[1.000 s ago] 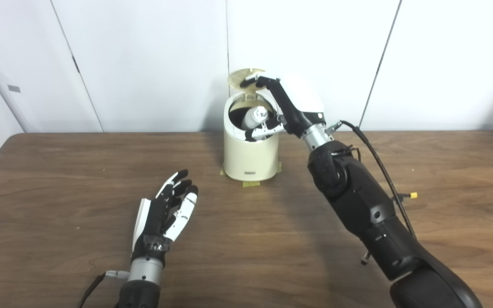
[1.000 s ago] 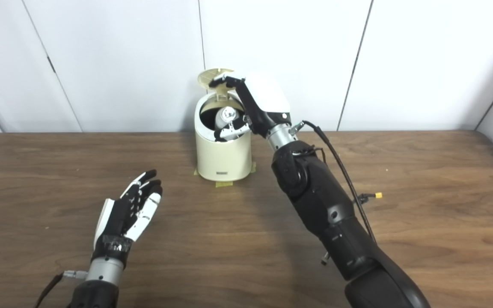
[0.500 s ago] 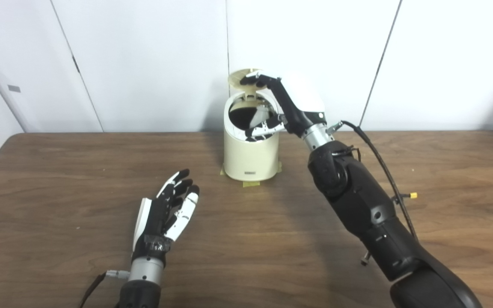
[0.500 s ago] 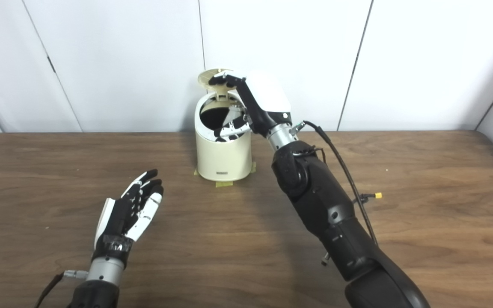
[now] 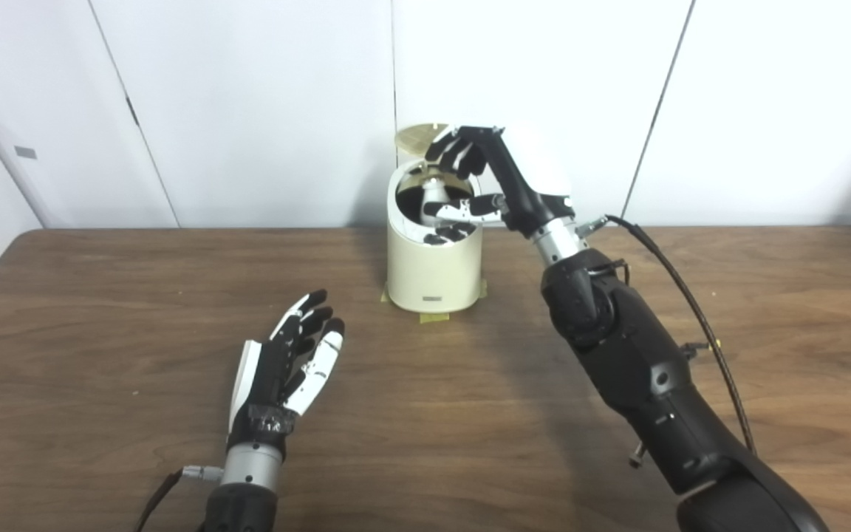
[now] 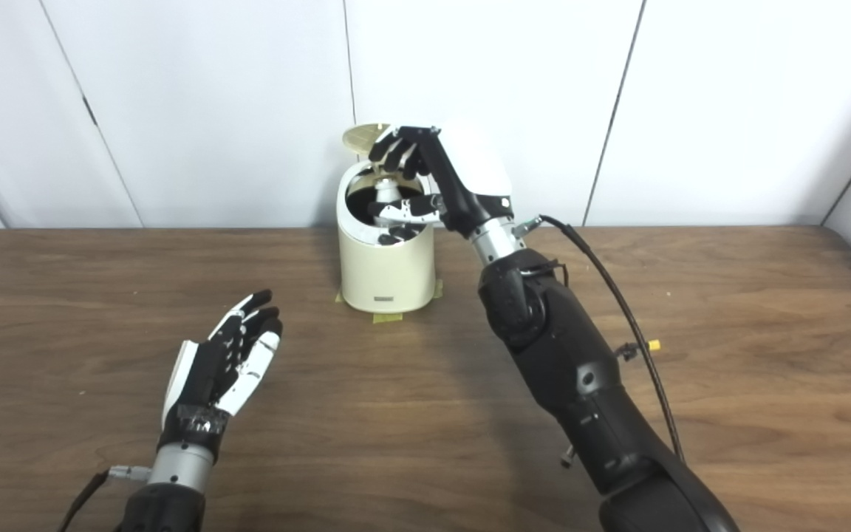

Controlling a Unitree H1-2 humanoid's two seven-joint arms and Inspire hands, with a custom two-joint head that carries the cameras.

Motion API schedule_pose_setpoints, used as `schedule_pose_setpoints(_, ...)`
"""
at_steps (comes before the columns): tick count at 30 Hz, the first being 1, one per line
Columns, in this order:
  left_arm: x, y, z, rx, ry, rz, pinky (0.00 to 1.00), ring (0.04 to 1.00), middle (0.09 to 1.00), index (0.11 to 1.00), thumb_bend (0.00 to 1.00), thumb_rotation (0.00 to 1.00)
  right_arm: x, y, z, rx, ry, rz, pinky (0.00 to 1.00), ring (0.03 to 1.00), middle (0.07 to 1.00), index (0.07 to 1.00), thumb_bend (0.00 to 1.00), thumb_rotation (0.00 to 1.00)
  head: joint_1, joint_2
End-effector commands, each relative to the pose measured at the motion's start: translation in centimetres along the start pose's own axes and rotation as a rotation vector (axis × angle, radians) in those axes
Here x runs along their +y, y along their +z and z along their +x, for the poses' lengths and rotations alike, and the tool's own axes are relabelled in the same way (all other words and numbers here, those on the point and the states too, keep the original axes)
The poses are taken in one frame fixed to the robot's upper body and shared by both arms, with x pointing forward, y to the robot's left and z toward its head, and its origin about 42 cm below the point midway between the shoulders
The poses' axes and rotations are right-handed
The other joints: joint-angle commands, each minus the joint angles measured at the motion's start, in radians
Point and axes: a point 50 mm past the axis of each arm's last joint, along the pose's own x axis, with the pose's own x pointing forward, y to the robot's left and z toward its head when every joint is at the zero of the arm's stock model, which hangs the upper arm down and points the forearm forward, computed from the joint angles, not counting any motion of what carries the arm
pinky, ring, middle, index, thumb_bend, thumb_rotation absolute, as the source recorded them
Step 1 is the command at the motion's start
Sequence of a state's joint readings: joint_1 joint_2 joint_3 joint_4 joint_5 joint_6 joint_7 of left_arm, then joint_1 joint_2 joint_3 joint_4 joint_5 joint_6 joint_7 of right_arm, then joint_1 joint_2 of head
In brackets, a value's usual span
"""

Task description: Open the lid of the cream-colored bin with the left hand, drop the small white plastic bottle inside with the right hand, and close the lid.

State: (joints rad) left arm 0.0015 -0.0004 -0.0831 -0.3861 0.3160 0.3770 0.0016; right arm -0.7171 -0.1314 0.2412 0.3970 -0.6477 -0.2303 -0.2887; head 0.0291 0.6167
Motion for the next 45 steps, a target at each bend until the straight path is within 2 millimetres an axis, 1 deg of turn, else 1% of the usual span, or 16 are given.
schedule_pose_setpoints(1,0.2,1.7,0.6,-0.073,0.017,-0.002,0.88,0.887,0.857,0.912,0.43,0.66,-2.5,1.2,1.5,-0.036,-0.078,0.032,0.35,0.391,0.48,0.515,0.52,0.0,0.001,0.0)
schedule_pose_setpoints(5,0.5,1.6,0.6,-0.072,0.023,-0.013,0.88,0.884,0.855,0.908,0.43,0.64,-3.5,1.0,0.0,0.029,-0.108,0.099,0.35,0.402,0.49,0.503,0.52,0.0,-0.007,0.0)
schedule_pose_setpoints(9,1.1,1.5,0.6,-0.065,0.028,-0.045,0.85,0.877,0.858,0.911,0.42,0.64,-4.1,0.9,-2.0,0.144,-0.128,0.173,0.33,0.391,0.48,0.553,0.51,0.0,-0.017,0.0)
schedule_pose_setpoints(13,1.8,1.4,0.6,-0.064,0.028,-0.091,0.82,0.879,0.87,0.919,0.41,0.66,-4.9,0.5,-4.5,0.226,-0.136,0.235,0.4,0.417,0.495,0.555,0.51,0.0,-0.025,-0.002)
schedule_pose_setpoints(15,2.1,1.3,0.7,-0.06,0.029,-0.107,0.83,0.88,0.875,0.924,0.42,0.67,-5.3,0.2,-5.8,0.302,-0.117,0.29,0.47,0.556,0.494,0.517,0.51,0.0,-0.025,-0.004)
schedule_pose_setpoints(16,2.2,1.2,0.8,-0.058,0.029,-0.114,0.83,0.878,0.875,0.924,0.42,0.67,-5.5,0.2,-6.3,0.344,-0.107,0.311,0.51,0.608,0.603,0.508,0.51,0.08,-0.025,-0.004)
schedule_pose_setpoints(17,2.4,1.2,0.9,-0.058,0.027,-0.118,0.83,0.876,0.874,0.923,0.42,0.67,-5.7,0.2,-6.9,0.387,-0.102,0.341,0.54,0.646,0.676,0.503,0.5,0.13,-0.025,-0.004)
schedule_pose_setpoints(20,2.8,1.6,1.3,-0.063,0.018,-0.113,0.86,0.883,0.878,0.926,0.41,0.66,-6.2,0.3,-9.0,0.51,-0.105,0.494,0.66,0.725,0.772,0.5,0.49,0.17,-0.026,-0.005)
schedule_pose_setpoints(21,3.0,1.8,1.5,-0.068,0.016,-0.101,0.86,0.883,0.878,0.925,0.4,0.66,-6.3,0.4,-9.7,0.533,-0.107,0.541,0.71,0.755,0.799,0.637,0.49,0.34,-0.026,-0.005)
schedule_pose_setpoints(23,3.3,2.2,2.0,-0.078,0.012,-0.075,0.85,0.889,0.882,0.925,0.4,0.67,-6.4,0.3,-10.8,0.555,-0.108,0.596,0.78,0.808,0.838,0.763,0.47,0.51,-0.027,-0.006)
schedule_pose_setpoints(26,3.8,3.2,3.1,-0.102,0.002,-0.037,0.89,0.904,0.89,0.923,0.4,0.71,-6.4,0.2,-12.8,0.572,-0.11,0.661,0.82,0.876,0.883,0.826,0.45,0.65,-0.027,-0.008)
schedule_pose_setpoints(28,4.1,3.7,3.9,-0.122,-0.01,-0.029,0.9,0.916,0.899,0.93,0.4,0.72,-6.4,0.1,-13.9,0.58,-0.111,0.692,0.83,0.895,0.901,0.84,0.44,0.72,-0.026,-0.009)
schedule_pose_setpoints(31,4.6,4.8,5.2,-0.155,-0.022,-0.018,0.88,0.908,0.902,0.932,0.39,0.69,-6.4,0.0,-15.4,0.593,-0.107,0.708,0.84,0.903,0.91,0.853,0.47,0.77,-0.029,-0.012)
schedule_pose_setpoints(36,5.0,6.9,7.4,-0.185,-0.033,-0.029,0.88,0.891,0.889,0.915,0.37,0.66,-5.9,0.1,-17.4,0.617,-0.092,0.606,0.79,0.88,0.888,0.843,0.47,0.77,-0.02,-0.017)
schedule_pose_setpoints(40,5.0,7.9,9.0,-0.202,-0.066,-0.011,0.9,0.9,0.898,0.917,0.4,0.71,-5.4,0.3,-18.4,0.619,-0.09,0.561,0.78,0.86,0.873,0.841,0.49,0.79,-0.02,-0.022)
schedule_pose_setpoints(45,5.0,9.9,11.6,-0.242,-0.093,0.087,0.87,0.888,0.895,0.911,0.43,0.77,-4.7,0.5,-19.3,0.626,-0.086,0.569,0.79,0.862,0.876,0.85,0.49,0.81,-0.013,-0.029)
